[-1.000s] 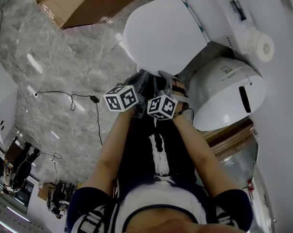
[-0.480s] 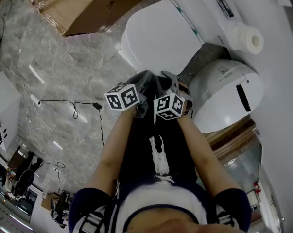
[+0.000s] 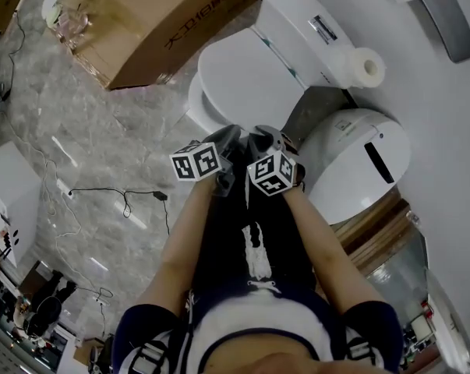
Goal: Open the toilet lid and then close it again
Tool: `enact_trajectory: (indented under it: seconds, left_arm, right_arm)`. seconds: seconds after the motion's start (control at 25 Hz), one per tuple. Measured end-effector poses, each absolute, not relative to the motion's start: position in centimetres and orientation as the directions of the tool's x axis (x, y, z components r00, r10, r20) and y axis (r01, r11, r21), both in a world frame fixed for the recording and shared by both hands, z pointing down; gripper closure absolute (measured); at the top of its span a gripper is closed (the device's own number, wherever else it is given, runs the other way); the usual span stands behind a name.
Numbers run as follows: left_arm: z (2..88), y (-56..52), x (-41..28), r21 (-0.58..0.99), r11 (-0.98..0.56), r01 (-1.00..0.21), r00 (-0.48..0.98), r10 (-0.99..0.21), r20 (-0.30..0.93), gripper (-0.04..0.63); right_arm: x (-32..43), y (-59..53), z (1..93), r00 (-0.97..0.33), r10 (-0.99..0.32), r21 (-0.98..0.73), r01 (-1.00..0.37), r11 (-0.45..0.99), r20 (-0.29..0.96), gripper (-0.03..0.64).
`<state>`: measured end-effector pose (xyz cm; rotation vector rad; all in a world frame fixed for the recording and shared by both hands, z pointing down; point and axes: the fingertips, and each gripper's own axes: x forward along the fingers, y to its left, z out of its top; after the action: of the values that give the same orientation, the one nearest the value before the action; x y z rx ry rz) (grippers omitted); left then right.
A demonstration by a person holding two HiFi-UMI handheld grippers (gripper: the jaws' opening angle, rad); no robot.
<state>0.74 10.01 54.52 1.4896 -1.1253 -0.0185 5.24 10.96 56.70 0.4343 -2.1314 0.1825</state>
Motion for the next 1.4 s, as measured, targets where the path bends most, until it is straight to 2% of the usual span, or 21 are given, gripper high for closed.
enact_trajectory:
  seconds: [0.44,0.76,1.08,1.4]
  left_arm:
    - [52.1,7.5,2.4,0.769,0.186,-0.611,0.567,-0.576,0.589,0.555]
    - [50.1,5.7,4.0,0.754,0.124,-0.645,0.600,-0.529,0.600,0.538]
    - [47.0,2.2,4.6,0.720,0.014,-0.694,0.605,-0.532,0.593,0.538]
    - [46.8,-0.3,5.4,0.707,0.001,-0.707,0.592,-0.547,0.592,0.540]
  right_arm:
    - [6.6,8.6,54.5,-0.534,-0.170,-0.051,-0.374,0.926,0.828,0.537]
    - [7.6,6.9,53.5,-0.555,-0.135,-0.093,-0.362,0.927,0.821,0.537]
    - [9.3,4.3,51.8,-0.605,-0.107,-0.151,-0.359,0.921,0.789,0.537]
    - [11.5,0.9,50.3,-0.619,-0.143,-0.126,-0.370,0.920,0.772,0.546]
